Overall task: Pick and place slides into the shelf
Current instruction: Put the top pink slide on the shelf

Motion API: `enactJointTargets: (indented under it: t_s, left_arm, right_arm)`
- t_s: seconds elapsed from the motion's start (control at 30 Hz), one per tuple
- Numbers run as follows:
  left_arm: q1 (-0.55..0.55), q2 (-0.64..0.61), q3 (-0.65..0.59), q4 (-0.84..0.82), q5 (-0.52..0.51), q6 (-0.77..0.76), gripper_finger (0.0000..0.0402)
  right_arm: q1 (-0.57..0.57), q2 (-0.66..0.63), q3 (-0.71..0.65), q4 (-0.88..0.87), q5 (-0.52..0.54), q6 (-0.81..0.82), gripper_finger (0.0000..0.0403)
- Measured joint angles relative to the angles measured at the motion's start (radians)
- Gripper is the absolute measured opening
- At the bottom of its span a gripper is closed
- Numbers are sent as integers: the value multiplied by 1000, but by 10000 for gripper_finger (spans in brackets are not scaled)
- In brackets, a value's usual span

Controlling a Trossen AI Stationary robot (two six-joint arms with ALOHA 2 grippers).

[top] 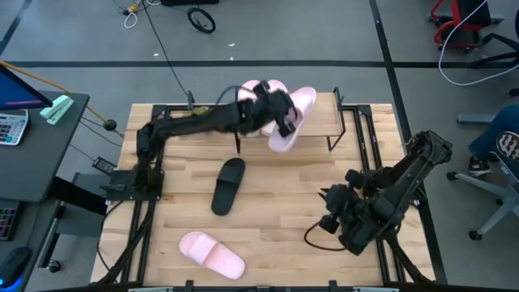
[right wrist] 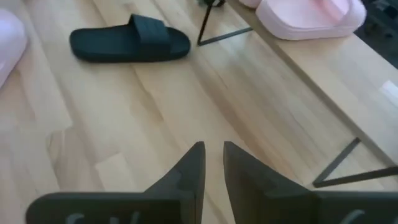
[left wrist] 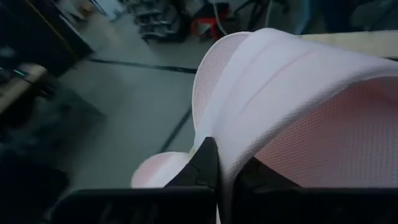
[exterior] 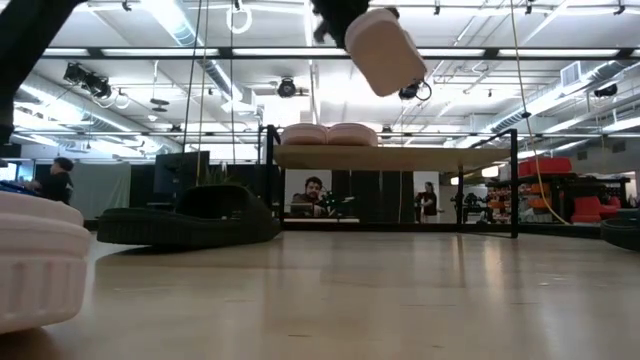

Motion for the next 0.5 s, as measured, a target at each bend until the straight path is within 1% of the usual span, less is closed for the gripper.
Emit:
enactJointTargets:
  t_s: [0.07,0.1,0.2,0.3,0.5]
  left_arm:
    - [42,17,-2,50,71,-45,13]
    - [58,27,-3,78,87,-66,12]
    - [90,64,-4,188,97,-89,11]
    - [109,89,-4,262,135,-128,11]
    - [131,167,-4,316,154,-261,13]
  right_arm:
    - [12,0,-3,-2,3,-1,64]
    - [13,0,-3,-1,4,-1,64]
    - [13,0,-3,-1,4,-2,64]
    - [13,0,-3,-2,4,-2,64]
    - [13,0,-4,-2,2,-3,64]
